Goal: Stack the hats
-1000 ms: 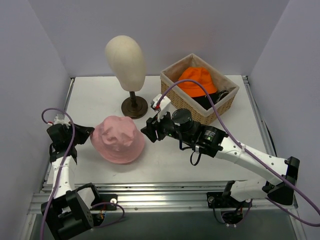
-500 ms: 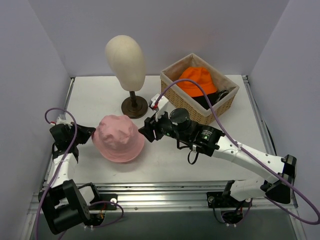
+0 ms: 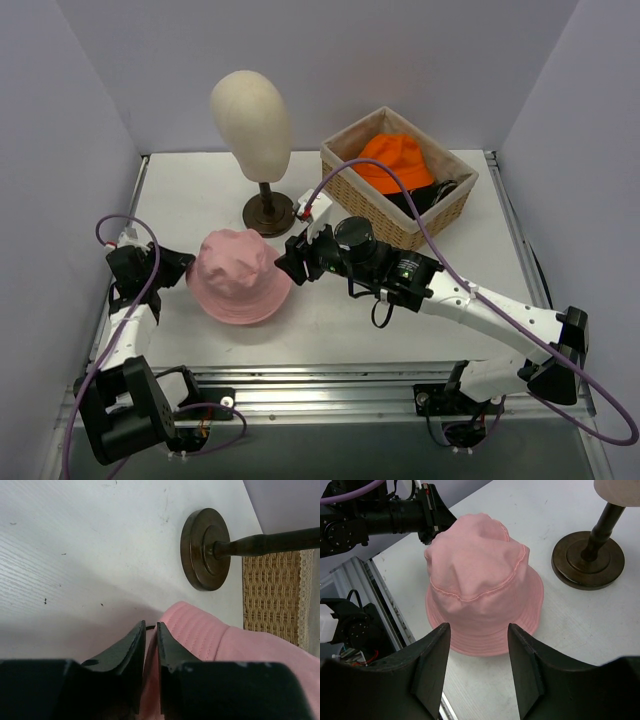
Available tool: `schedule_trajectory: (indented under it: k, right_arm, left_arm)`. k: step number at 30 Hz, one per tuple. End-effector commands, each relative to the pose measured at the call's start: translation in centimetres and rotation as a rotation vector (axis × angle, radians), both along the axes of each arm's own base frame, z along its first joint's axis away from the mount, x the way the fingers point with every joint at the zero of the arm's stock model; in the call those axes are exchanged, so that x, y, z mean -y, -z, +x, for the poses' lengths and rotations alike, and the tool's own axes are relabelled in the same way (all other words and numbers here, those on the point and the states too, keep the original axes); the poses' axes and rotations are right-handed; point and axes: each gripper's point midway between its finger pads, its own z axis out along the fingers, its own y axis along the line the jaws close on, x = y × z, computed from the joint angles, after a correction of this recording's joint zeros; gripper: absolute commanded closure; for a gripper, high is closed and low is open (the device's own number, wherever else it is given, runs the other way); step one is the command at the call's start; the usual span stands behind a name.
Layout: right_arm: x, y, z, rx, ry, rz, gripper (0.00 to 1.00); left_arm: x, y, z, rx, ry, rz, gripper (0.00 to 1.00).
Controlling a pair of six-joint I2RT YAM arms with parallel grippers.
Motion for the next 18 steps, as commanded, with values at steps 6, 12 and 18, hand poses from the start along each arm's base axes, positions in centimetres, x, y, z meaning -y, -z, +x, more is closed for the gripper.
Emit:
schedule_trajectory:
  k: [6,12,18]
  right_arm:
    - [0.0,-1.9,0.4,0.029,0.012,0.052,0.54]
    - [0.9,-2.2,1.0,0.033,0.055,0.051,0.54]
    - [5.1,-4.5,4.9,0.030,0.265,0.092,0.55]
  left_arm:
    - [-1.7,-2.1,0.1,0.039,-0.086,0.076,0.40]
    - [-3.1,-5.4,-0.6,0.038,-0.172,0.118,0.24]
    - [-3.5,-12.7,-0.2,0.119,-0.139,0.210,0.03]
